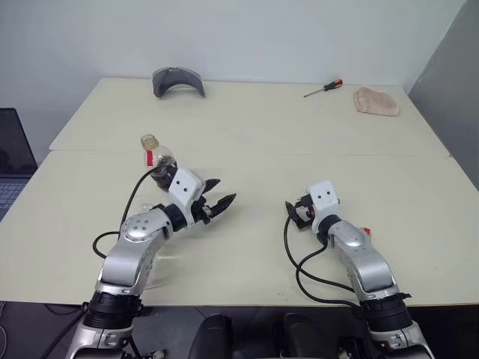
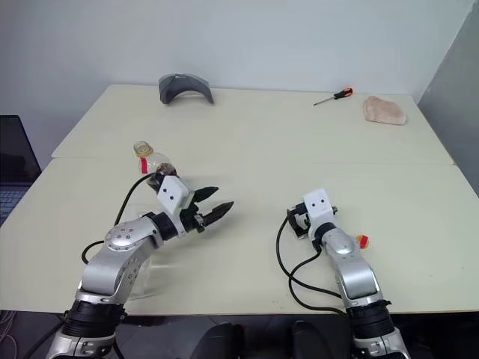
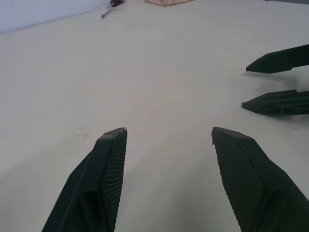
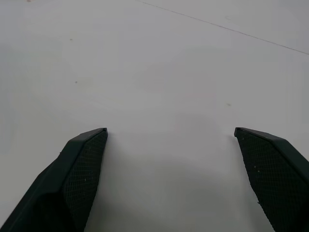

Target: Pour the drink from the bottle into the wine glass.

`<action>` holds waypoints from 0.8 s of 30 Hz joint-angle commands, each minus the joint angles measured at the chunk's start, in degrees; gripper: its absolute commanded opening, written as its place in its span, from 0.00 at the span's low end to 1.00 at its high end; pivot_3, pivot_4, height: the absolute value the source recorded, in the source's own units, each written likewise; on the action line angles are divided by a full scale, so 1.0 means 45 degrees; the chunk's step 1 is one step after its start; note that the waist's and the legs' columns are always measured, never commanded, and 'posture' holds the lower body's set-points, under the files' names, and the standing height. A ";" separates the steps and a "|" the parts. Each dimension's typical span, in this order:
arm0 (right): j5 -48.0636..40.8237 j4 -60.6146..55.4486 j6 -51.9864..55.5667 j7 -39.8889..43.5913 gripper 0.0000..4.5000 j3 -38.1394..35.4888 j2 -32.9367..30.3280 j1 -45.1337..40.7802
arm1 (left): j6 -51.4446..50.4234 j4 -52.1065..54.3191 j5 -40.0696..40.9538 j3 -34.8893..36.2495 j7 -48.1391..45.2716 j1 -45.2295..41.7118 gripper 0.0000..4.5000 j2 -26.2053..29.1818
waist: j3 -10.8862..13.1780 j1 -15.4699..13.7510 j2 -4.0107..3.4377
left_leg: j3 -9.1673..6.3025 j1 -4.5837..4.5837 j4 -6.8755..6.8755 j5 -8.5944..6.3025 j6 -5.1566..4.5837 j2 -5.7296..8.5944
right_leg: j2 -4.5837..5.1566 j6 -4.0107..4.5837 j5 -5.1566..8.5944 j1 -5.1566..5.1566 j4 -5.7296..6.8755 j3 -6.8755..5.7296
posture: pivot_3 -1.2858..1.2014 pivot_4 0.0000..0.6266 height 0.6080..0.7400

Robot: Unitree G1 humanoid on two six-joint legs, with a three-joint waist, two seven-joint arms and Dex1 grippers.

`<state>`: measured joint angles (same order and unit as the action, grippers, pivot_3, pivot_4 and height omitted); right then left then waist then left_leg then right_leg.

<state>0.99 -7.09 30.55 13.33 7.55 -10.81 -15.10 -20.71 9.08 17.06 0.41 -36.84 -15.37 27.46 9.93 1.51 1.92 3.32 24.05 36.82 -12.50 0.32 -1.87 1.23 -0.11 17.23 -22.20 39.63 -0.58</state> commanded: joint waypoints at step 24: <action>-0.1798 -0.2880 0.0186 0.2679 1.00 -0.0565 -0.1456 0.0293 | -0.1494 0.3030 0.1622 0.1823 -0.0053 0.0918 0.99 0.0897 | 0.0002 0.0001 0.0003 | -0.0003 0.0004 -0.0001 0.0000 0.0000 -0.0003 | -0.0002 -0.0018 0.0010 0.0001 -0.0012 -0.0003 | 0.52 0.24 1.00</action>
<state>-5.72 -16.84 31.25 23.88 5.72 -16.61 -13.65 -27.41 19.67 23.03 6.96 -36.94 -11.35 30.72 9.94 1.51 1.94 3.30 24.07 36.82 -12.50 0.32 -1.88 1.22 -0.23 17.30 -22.20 39.58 -0.60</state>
